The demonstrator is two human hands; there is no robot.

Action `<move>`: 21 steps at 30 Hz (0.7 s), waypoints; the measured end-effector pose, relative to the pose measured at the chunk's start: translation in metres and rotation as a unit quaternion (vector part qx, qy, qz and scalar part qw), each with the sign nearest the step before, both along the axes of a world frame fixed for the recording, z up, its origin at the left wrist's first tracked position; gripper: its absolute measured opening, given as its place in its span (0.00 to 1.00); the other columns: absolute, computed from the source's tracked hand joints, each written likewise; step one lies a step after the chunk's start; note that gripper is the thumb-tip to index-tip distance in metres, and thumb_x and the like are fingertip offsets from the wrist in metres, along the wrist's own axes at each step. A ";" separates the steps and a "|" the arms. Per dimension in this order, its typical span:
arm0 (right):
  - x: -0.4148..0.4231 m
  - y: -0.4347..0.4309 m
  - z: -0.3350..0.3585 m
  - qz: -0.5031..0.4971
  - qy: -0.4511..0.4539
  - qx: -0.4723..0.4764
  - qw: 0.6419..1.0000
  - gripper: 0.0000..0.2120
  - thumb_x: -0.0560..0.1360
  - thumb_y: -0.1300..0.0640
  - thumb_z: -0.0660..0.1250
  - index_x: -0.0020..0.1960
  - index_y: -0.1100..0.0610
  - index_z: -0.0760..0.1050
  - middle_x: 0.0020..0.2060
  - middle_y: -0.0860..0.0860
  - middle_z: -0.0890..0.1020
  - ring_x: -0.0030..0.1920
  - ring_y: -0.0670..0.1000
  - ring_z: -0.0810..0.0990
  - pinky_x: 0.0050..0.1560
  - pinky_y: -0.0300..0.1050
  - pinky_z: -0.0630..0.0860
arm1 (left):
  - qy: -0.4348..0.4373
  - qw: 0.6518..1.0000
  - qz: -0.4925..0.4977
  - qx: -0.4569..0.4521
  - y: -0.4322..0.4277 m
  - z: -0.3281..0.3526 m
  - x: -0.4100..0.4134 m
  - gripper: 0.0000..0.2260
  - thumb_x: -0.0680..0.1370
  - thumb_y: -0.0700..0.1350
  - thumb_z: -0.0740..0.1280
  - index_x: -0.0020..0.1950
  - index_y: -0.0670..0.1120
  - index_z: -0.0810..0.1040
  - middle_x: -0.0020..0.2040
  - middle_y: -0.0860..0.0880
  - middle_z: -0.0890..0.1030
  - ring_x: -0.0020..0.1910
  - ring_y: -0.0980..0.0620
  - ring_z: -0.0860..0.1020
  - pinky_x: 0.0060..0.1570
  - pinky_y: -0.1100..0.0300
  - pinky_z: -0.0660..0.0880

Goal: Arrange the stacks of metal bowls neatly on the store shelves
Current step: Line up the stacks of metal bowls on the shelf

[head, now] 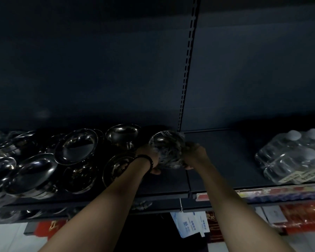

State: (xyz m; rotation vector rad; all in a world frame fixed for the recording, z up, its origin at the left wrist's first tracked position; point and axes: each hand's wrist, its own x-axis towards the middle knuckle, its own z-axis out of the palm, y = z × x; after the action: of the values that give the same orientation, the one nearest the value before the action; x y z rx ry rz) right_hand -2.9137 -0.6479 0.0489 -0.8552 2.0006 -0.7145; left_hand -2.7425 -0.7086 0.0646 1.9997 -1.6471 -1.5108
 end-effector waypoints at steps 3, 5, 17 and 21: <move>-0.002 0.003 -0.005 -0.011 0.009 -0.002 1.000 0.11 0.80 0.55 0.67 0.53 0.60 0.86 0.42 0.60 0.88 0.39 0.58 0.90 0.41 0.57 0.88 | -0.027 1.000 -0.004 0.012 0.006 0.008 -0.004 0.15 0.85 0.41 0.62 0.68 0.34 0.75 0.55 0.38 0.83 0.41 0.41 0.84 0.26 0.57 0.82; -0.002 0.008 -0.007 -0.009 0.024 -0.004 1.000 0.13 0.81 0.55 0.65 0.52 0.62 0.85 0.40 0.61 0.88 0.40 0.60 0.90 0.45 0.58 0.88 | -0.060 0.998 -0.024 -0.005 0.010 0.011 -0.007 0.15 0.86 0.41 0.62 0.69 0.34 0.75 0.57 0.39 0.83 0.50 0.40 0.84 0.19 0.66 0.74; 0.057 0.048 -0.011 -0.167 0.173 -0.215 0.947 0.14 0.83 0.52 0.66 0.63 0.59 0.78 0.55 0.56 0.81 0.56 0.59 0.80 0.50 0.47 0.73 | 0.063 0.990 -0.027 -0.122 0.051 0.028 0.072 0.03 0.83 0.48 0.64 0.51 0.54 0.77 0.45 0.46 0.86 0.32 0.49 0.85 0.29 0.59 0.79; 0.116 0.074 -0.014 -0.123 0.147 -0.304 0.933 0.03 0.81 0.59 0.67 0.50 0.54 0.78 0.38 0.45 0.79 0.37 0.43 0.77 0.39 0.38 0.70 | -0.034 0.967 -0.046 -0.247 0.067 0.013 0.149 0.06 0.81 0.48 0.68 0.45 0.53 0.82 0.40 0.56 0.84 0.38 0.57 0.83 0.37 0.65 0.75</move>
State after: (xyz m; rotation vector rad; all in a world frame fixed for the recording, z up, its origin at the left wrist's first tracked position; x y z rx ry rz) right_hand -2.7976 -0.5735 0.0349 -1.1234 2.2034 -1.4767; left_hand -2.5938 -0.6415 0.0777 1.7335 -1.9293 -0.9307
